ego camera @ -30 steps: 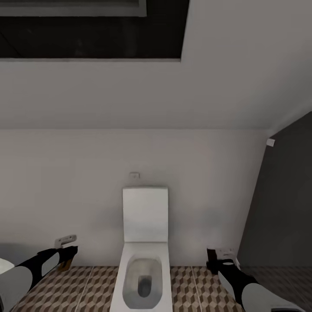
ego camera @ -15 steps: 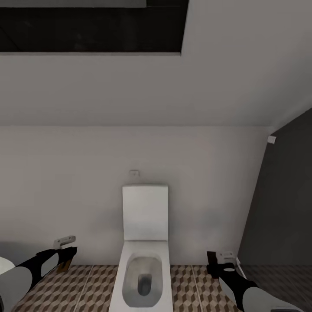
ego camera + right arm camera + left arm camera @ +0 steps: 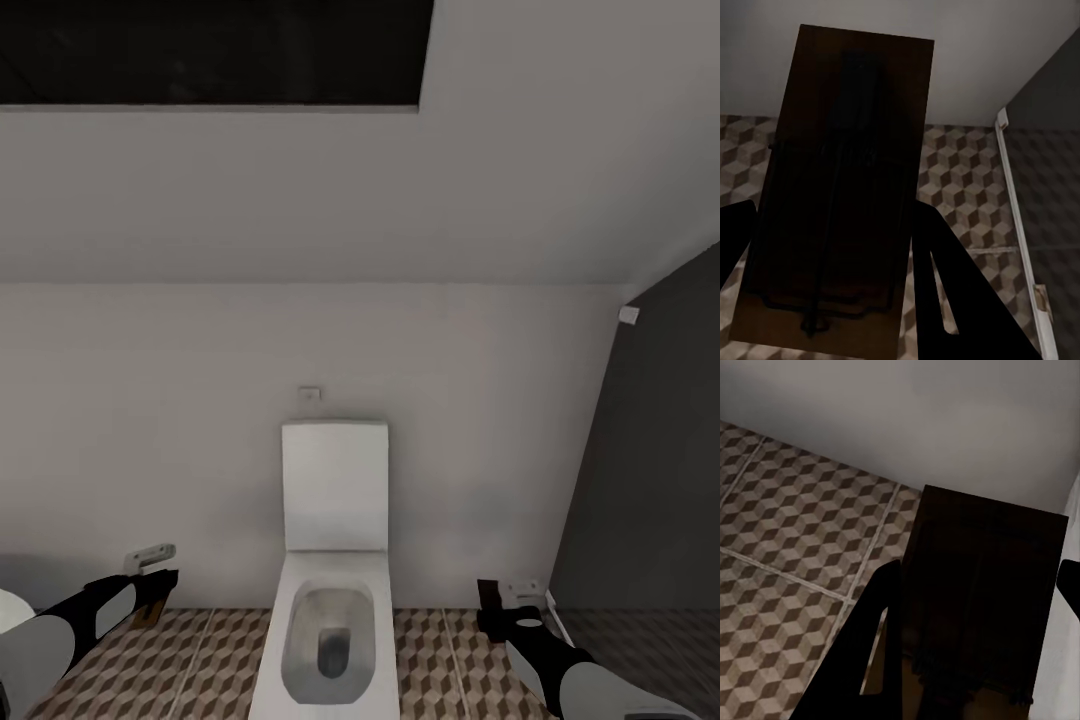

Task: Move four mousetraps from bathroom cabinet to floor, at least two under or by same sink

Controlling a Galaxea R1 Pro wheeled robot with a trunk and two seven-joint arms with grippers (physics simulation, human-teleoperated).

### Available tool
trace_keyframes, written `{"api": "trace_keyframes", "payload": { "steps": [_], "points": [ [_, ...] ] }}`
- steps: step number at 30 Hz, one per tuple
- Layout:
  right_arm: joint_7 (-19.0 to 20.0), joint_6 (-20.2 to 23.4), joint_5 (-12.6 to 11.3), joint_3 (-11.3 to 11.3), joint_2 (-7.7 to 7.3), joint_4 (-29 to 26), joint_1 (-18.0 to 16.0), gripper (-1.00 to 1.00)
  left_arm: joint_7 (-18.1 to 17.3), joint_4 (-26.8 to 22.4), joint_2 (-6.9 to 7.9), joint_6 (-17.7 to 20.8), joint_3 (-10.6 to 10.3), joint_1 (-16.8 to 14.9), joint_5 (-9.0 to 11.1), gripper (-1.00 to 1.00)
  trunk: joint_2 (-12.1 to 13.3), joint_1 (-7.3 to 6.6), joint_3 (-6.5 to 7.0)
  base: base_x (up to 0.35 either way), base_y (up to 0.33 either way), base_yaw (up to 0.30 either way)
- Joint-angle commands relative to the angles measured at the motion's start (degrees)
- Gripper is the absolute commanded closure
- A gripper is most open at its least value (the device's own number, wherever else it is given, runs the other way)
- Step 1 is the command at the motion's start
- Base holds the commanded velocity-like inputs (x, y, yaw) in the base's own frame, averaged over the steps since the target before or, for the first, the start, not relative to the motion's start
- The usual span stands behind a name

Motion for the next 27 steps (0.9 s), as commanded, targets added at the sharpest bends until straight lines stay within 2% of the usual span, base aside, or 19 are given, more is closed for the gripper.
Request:
{"api": "trace_keyframes", "payload": {
  "steps": [1, 16, 27],
  "points": [
    [-0.12, 0.11, 0.24, 0.07, 0.0, -0.02, -0.05, 1.0, 0.5, -0.24, 0.07, 0.23, -0.38, -0.03, 0.35, 1.0, -0.46, 0.23, -0.26, 0.0, 0.0, 0.0],
    [-0.06, -0.89, 0.23, 0.14, 0.0, -0.02, -0.03, 1.0, 0.45, 0.03, 0.28, 0.23, -0.29, 0.08, 0.35, 1.0, -6.48, 3.52, -2.95, 0.0, 0.0, 0.0],
    [-0.06, -0.61, 0.04, 0.16, 0.0, -0.02, -0.06, 1.0, -0.52, 2.66, -0.12, 0.18, -0.38, 0.41, 0.46, 1.0, -10.89, 5.94, -4.92, 0.0, 0.0, 0.0]
  ]
}}
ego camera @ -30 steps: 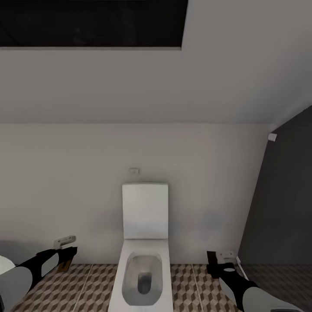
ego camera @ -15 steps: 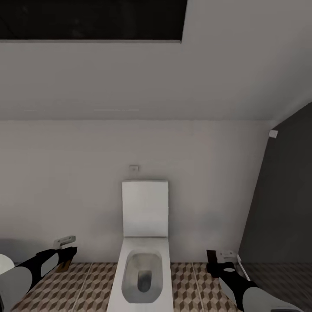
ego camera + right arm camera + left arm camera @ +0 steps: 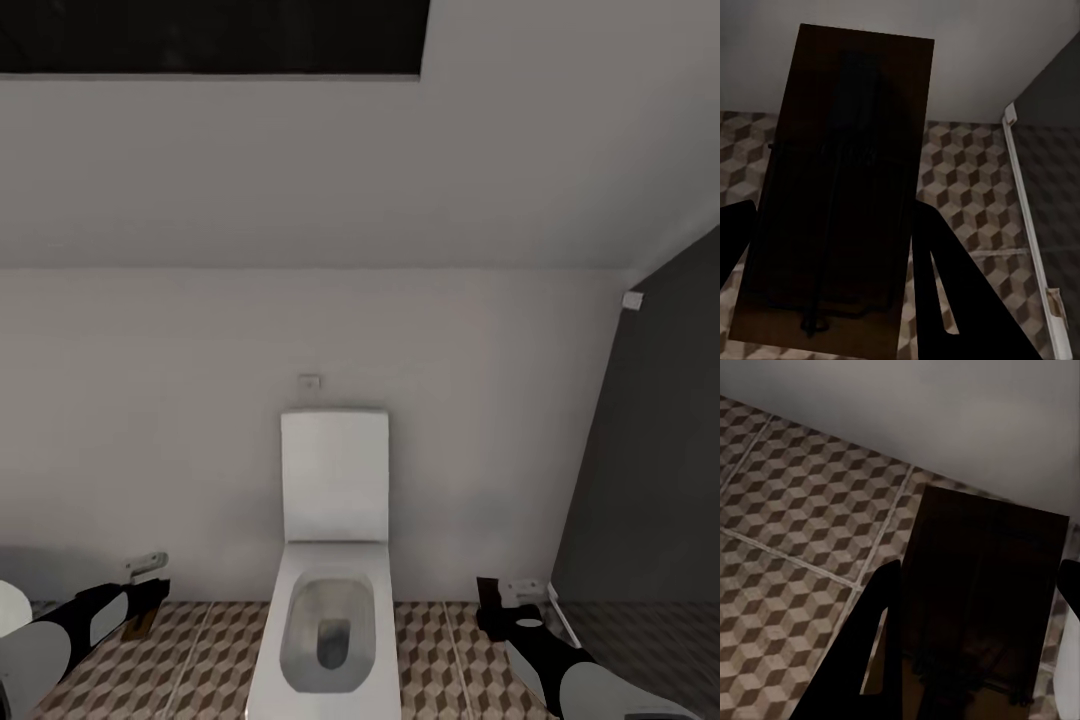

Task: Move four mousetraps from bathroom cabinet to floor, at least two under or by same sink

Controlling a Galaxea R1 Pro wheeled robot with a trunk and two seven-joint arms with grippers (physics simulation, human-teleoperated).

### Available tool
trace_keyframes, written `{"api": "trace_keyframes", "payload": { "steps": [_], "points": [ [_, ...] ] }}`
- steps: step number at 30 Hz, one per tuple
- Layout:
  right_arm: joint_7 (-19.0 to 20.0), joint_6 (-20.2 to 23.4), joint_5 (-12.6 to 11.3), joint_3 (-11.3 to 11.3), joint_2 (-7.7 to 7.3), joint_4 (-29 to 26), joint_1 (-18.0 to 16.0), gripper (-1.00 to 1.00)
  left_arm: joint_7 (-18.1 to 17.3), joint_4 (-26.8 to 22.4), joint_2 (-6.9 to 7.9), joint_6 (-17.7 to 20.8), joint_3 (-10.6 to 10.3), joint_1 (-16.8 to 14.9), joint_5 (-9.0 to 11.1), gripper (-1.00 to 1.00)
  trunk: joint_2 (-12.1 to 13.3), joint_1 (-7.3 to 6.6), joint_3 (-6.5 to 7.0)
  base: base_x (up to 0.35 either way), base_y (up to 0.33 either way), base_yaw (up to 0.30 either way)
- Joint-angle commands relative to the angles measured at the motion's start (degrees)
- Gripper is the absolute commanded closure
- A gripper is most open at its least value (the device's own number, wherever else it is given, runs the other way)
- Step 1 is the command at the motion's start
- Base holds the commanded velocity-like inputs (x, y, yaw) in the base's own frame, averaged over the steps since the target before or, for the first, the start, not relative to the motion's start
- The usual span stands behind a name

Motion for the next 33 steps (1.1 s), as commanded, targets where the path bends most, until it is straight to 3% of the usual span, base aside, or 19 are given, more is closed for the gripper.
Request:
{"api": "trace_keyframes", "payload": {
  "steps": [1, 9, 16, 33],
  "points": [
    [-0.11, 0.08, 0.18, 0.07, 0.0, 0.0, -0.03, 1.0, 0.42, -0.12, 0.03, 0.26, -0.39, -0.02, 0.36, 1.0, -0.45, 0.22, -0.25, 0.0, 0.0, 0.0],
    [-0.25, 1.12, -0.08, 0.0, 0.19, 0.08, -0.02, 1.0, 0.54, 0.02, -0.37, 0.45, -0.4, -0.02, 0.27, 1.0, -3.66, 1.98, -1.69, 0.0, 0.0, 0.0],
    [-0.26, 5.74, 0.1, -0.05, 0.42, 0.09, -0.06, 1.0, 0.58, 0.02, -0.45, 0.39, -0.39, -0.02, 0.26, 1.0, -6.47, 3.52, -2.94, 0.0, 0.0, 0.0],
    [-0.28, 5.86, 0.42, -0.01, 0.4, 0.0, -0.04, 1.0, 0.59, 0.02, -0.55, 0.31, -0.39, -0.02, 0.25, 1.0, -13.29, 7.25, -6.0, 0.0, 0.0, 0.0]
  ]
}}
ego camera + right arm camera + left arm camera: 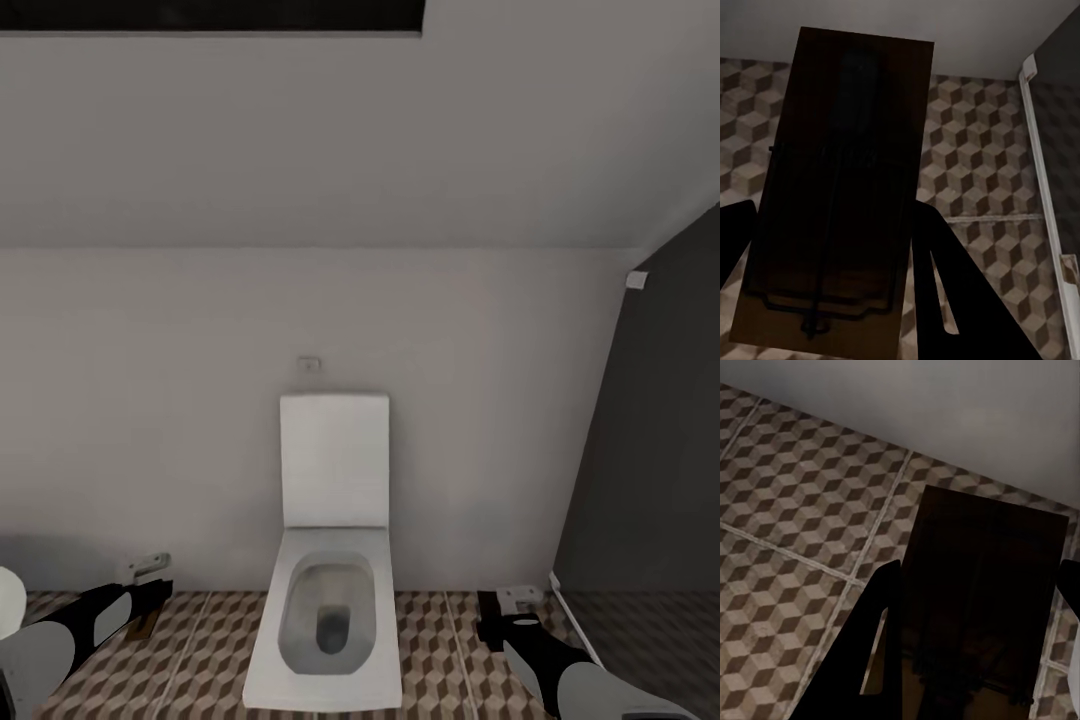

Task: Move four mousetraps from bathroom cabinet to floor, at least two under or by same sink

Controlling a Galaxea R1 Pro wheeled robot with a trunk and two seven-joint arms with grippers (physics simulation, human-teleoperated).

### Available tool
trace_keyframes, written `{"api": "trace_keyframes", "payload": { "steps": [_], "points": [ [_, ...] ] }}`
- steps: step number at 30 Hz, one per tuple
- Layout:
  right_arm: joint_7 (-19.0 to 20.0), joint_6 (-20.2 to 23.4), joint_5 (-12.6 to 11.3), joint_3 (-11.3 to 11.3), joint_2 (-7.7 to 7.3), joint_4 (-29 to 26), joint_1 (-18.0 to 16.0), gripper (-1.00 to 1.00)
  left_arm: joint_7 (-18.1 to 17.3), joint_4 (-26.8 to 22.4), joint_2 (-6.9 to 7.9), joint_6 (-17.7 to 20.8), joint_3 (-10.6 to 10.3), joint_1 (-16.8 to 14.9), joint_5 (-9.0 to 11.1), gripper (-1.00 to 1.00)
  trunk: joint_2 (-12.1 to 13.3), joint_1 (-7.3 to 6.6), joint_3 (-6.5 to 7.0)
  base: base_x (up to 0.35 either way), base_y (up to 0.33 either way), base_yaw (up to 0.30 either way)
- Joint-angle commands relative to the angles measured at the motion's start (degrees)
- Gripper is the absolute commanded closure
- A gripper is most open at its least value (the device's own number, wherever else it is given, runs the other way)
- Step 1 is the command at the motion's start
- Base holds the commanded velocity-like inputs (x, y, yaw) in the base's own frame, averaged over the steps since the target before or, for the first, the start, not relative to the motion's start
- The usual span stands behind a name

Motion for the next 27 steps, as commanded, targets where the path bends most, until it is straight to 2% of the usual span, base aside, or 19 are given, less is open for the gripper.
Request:
{"api": "trace_keyframes", "payload": {
  "steps": [1, 27],
  "points": [
    [-0.09, 0.4, 0.27, 0.07, 0.0, -0.12, -0.04, 1.0, 0.44, -0.2, 0.06, 0.23, -0.4, -0.02, 0.37, 1.0, -0.45, 0.22, -0.25, 0.0, 0.0, 0.0],
    [-0.09, 0.4, 0.3, 0.07, 0.01, -0.12, -0.02, 1.0, 0.5, -0.29, 0.03, 0.48, -0.4, -0.02, 0.46, 1.0, -10.88, 5.93, -4.92, 0.005, 0.0, 0.0]
  ]
}}
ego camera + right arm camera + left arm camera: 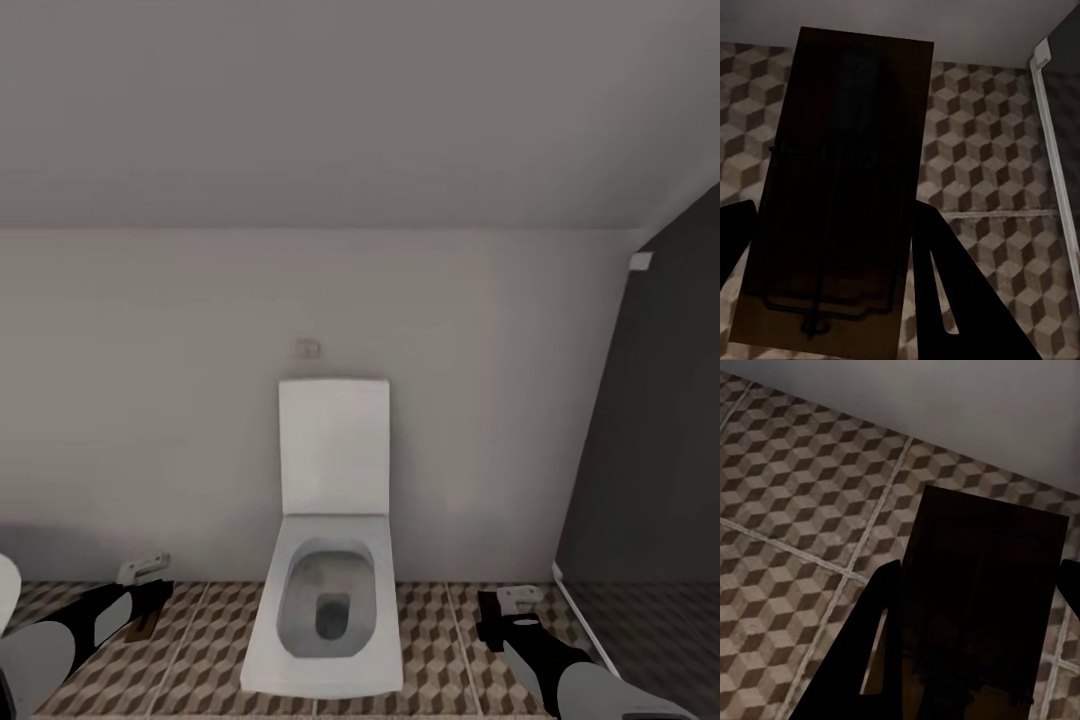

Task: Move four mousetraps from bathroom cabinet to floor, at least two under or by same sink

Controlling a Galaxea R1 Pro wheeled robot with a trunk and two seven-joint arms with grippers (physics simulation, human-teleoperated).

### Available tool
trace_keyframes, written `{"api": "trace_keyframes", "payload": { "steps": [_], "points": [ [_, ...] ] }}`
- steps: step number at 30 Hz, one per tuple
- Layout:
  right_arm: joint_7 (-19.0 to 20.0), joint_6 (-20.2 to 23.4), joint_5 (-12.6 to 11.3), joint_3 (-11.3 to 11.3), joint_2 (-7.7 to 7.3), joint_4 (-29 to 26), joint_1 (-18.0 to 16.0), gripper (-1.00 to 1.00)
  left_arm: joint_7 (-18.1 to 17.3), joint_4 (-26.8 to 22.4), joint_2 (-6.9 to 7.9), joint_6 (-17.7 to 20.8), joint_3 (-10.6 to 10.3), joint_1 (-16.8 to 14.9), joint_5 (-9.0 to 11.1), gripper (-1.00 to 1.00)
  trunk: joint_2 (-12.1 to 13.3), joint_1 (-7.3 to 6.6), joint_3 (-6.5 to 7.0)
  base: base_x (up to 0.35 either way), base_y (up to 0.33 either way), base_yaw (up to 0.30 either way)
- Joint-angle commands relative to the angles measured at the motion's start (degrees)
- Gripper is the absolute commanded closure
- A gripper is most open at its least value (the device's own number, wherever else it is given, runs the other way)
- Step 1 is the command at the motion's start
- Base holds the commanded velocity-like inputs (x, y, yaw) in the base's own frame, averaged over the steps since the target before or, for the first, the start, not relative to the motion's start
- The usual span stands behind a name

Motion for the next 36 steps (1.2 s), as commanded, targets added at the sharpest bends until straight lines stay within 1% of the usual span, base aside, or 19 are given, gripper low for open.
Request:
{"api": "trace_keyframes", "payload": {
  "steps": [1, 5, 10, 36],
  "points": [
    [-0.08, 0.4, 0.24, 0.07, -0.02, -0.12, -0.02, 1.0, 0.45, -0.21, -0.03, 0.24, -0.4, -0.02, 0.37, 1.0, -0.44, 0.23, -0.25, 0.176, 0.0, 0.0],
    [-0.08, 0.4, 0.24, 0.07, -0.04, -0.12, -0.01, 1.0, 0.48, -0.21, -0.46, 0.21, -0.4, -0.02, 0.34, 1.0, -2.05, 1.11, -0.96, 0.208, 0.0, 0.0],
    [-0.08, 0.4, 0.24, 0.07, -0.02, -0.12, -0.01, 1.0, 0.61, -0.19, -0.74, 0.16, -0.4, -0.02, 0.29, 1.0, -4.05, 2.21, -1.86, 0.048, 0.0, 0.0],
    [-0.08, 0.13, 0.34, 0.16, -0.06, -0.12, -0.02, 1.0, 0.56, -0.12, -0.63, -0.18, -0.31, -0.02, 0.2, 1.0, -14.48, 7.92, -6.53, 0.001, 0.0, 0.0]
  ]
}}
